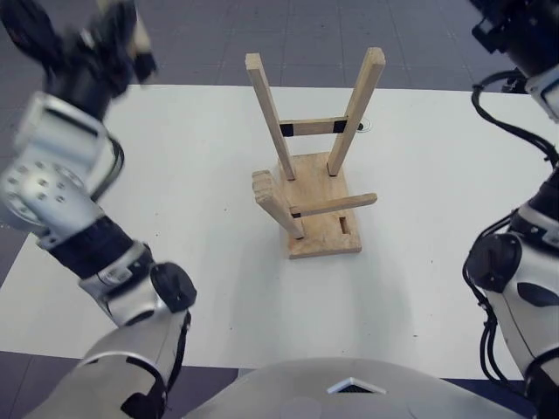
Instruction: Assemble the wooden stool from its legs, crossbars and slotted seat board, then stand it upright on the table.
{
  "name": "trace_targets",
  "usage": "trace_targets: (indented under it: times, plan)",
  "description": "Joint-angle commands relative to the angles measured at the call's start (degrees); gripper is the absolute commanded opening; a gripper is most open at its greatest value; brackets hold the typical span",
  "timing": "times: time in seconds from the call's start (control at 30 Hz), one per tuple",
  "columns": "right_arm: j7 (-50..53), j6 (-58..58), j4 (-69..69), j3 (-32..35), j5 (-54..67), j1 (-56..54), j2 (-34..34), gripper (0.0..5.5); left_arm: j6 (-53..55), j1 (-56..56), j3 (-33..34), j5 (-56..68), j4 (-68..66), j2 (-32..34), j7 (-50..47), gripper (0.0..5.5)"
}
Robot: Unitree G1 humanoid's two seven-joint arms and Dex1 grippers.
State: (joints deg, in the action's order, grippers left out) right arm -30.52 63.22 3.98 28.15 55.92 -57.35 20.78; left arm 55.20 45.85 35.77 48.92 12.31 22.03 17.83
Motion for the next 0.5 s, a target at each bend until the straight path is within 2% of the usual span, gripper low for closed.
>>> trace_targets:
  times: [0.03,0.2,0.5]
  plan:
    - [-2.27,6.92,6.94,0.02,9.04,-8.6,-0.29,5.5,3.66,6.06,-6.28,11.02,-0.41,1.15,9.85,2.06]
    - [-5.36,11.66,13.5,-1.57,13.82,-14.09,0.45,5.5,8.13,5.12,-13.27,19.67,-1.15,3.87,20.2,2.06]
    - [-7.39,15.52,11.69,-6.28,16.81,-15.88,-0.35,5.5,5.87,3.41,-17.55,20.12,-1.8,5.27,22.5,2.06]
